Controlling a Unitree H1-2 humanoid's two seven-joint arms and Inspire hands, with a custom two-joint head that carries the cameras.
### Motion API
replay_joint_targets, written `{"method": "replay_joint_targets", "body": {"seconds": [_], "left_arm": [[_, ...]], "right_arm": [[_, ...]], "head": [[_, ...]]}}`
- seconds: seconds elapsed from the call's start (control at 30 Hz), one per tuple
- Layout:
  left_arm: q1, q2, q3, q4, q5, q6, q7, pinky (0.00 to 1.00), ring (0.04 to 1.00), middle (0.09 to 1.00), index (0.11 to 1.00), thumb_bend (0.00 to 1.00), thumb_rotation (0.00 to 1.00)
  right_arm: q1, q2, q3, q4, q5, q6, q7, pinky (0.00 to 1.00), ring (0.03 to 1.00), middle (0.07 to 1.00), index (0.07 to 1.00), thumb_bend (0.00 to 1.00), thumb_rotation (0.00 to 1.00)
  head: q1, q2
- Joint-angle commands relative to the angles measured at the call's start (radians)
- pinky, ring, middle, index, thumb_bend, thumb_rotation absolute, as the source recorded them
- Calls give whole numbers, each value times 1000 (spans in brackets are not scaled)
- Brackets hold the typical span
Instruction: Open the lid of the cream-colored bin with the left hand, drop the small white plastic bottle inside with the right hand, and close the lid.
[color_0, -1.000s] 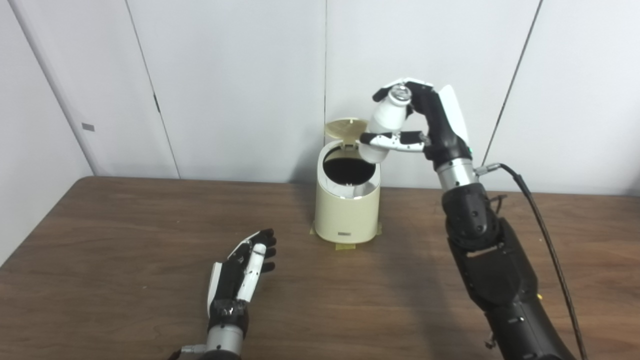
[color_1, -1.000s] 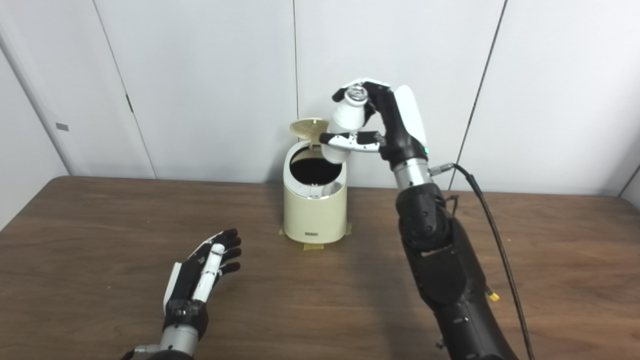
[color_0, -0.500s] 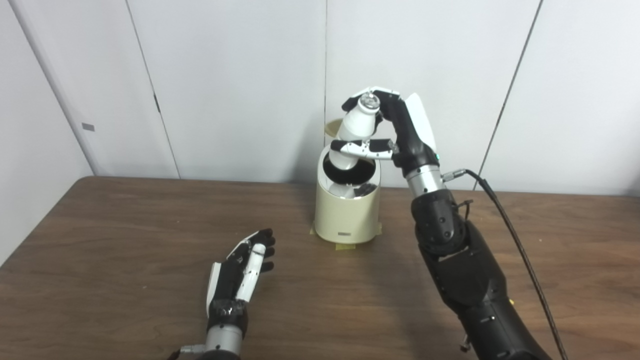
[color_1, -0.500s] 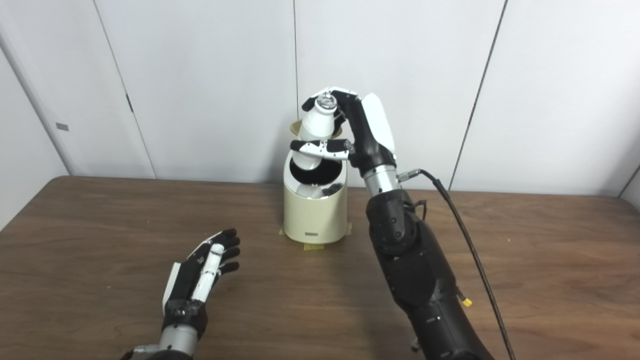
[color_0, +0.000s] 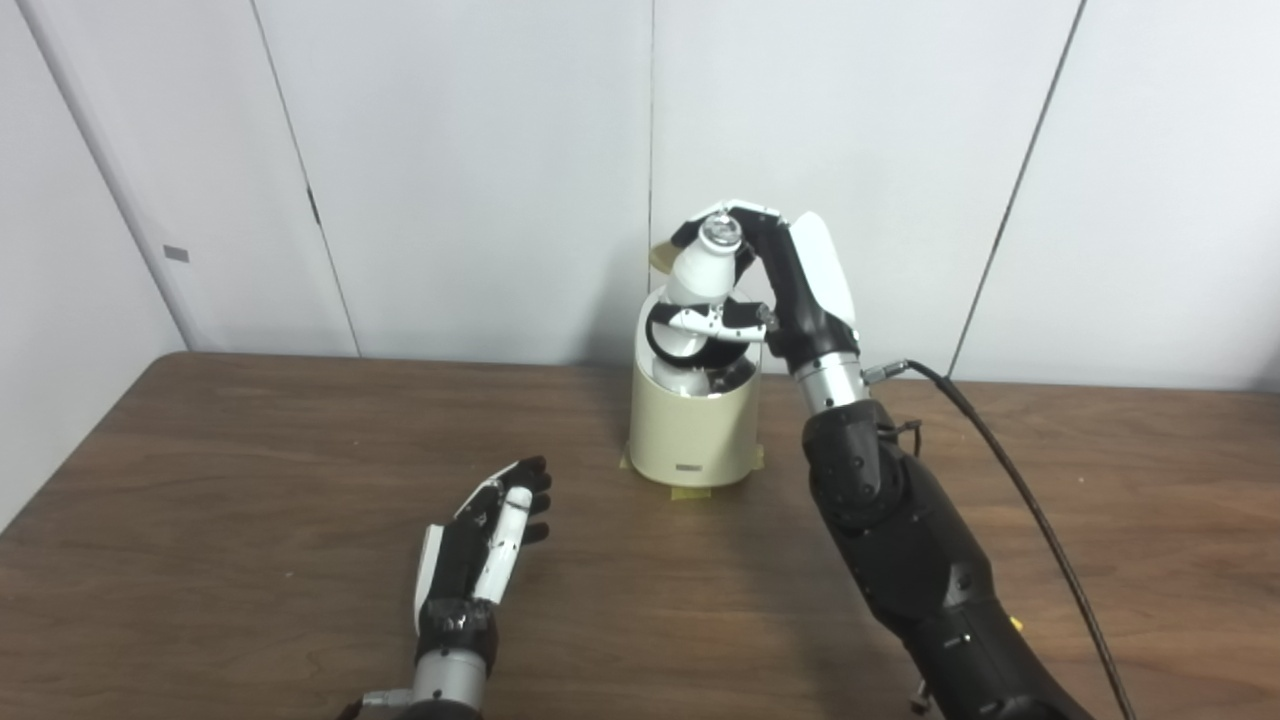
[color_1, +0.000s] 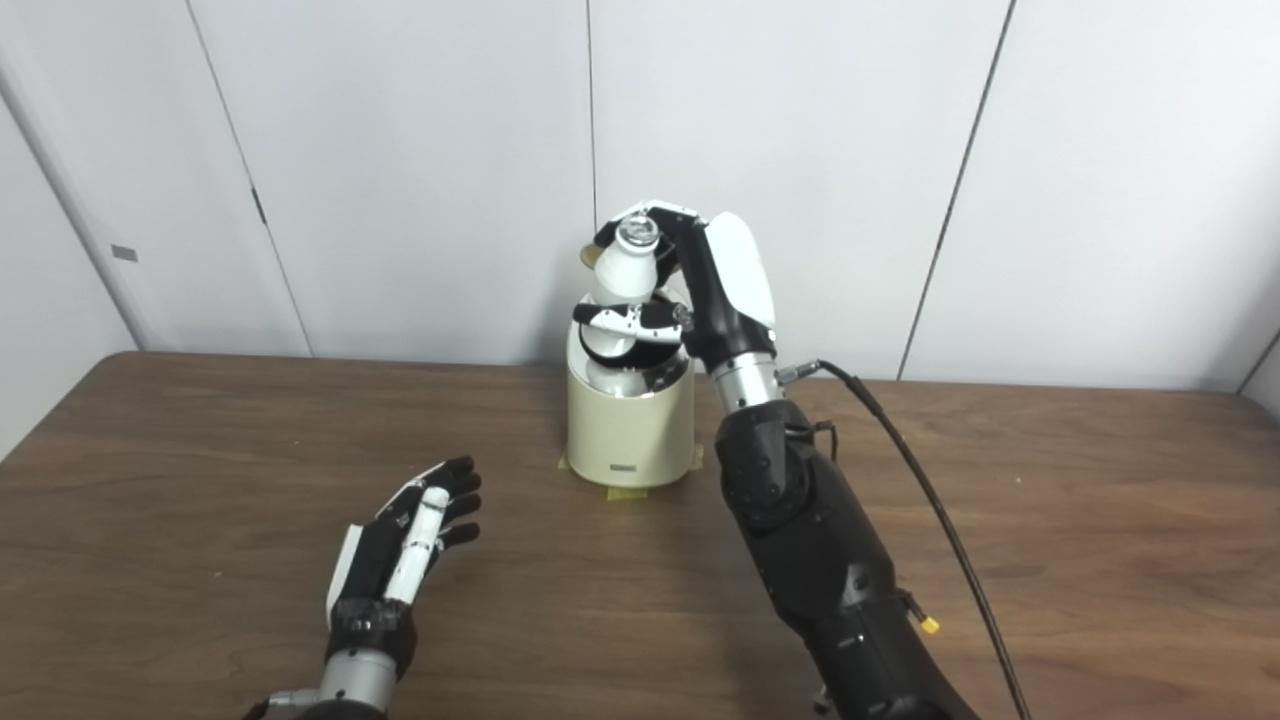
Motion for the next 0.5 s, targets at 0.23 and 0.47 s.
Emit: {"method": "replay_joint_targets", "body": {"seconds": [0.23,0.47], "left_arm": [[-20,-7,-1,-53,-12,-7,-7,748,798,800,803,499,750],[-19,-4,-2,-64,-13,2,-8,743,792,793,807,506,751]], "right_arm": [[-72,-33,51,51,-118,-118,-148,317,403,502,521,496,0],[-82,-40,69,76,-155,-120,-189,312,402,506,528,495,0]], "head": [[-7,6],[-12,12]]}}
